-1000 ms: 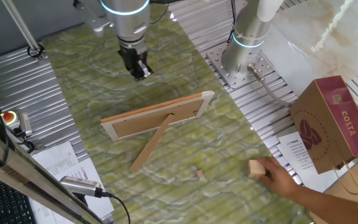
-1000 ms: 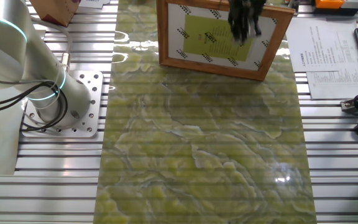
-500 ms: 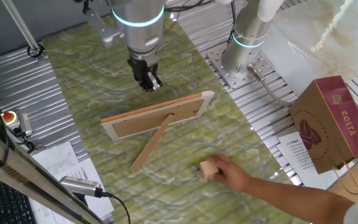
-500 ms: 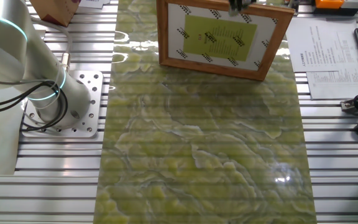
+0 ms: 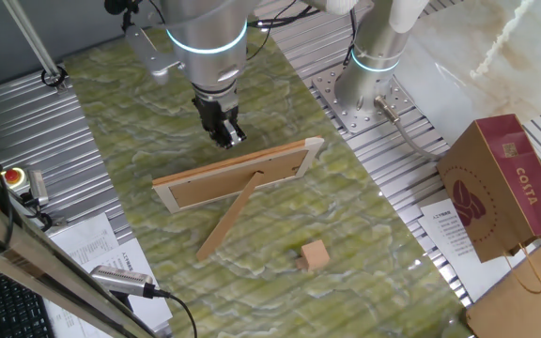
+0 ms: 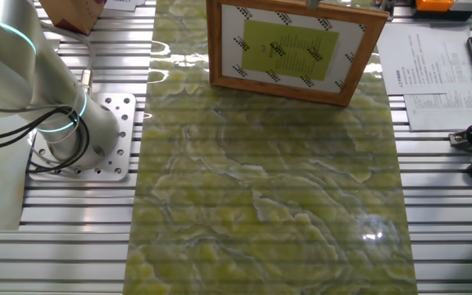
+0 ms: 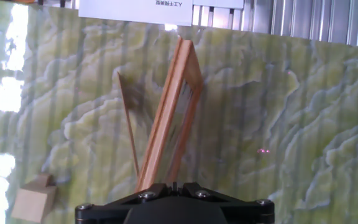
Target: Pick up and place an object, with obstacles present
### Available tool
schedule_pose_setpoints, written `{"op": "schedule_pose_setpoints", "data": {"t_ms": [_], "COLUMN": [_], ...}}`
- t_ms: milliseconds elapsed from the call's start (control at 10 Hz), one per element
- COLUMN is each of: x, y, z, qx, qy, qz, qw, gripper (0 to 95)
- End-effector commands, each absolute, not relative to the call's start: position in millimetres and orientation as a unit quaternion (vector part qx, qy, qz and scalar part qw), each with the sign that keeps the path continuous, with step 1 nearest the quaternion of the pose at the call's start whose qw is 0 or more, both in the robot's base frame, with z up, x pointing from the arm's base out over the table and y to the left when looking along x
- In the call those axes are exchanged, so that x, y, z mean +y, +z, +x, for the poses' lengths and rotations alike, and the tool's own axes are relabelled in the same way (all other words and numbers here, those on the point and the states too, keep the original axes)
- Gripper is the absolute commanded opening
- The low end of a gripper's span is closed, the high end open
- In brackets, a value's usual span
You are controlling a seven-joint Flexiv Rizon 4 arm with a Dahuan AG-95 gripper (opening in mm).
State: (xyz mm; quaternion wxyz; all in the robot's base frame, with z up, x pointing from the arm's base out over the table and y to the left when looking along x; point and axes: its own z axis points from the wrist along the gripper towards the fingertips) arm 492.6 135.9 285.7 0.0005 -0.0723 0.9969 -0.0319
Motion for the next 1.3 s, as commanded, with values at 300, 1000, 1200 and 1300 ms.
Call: {"op": "schedule_pose_setpoints", "data": {"t_ms": [300,1000,1200,1300], "x": [145,219,242,252], "y": [290,295,282,277], "z": [492,490,491,490], "qx": [0.989,0.996,0.998,0.998], "qy": [0.007,0.007,0.007,0.008], "qz": [-0.148,-0.089,-0.068,-0.068], "qw": [0.005,0.004,0.004,0.004], "gripper": [0.0,0.0,0.0,0.0]}}
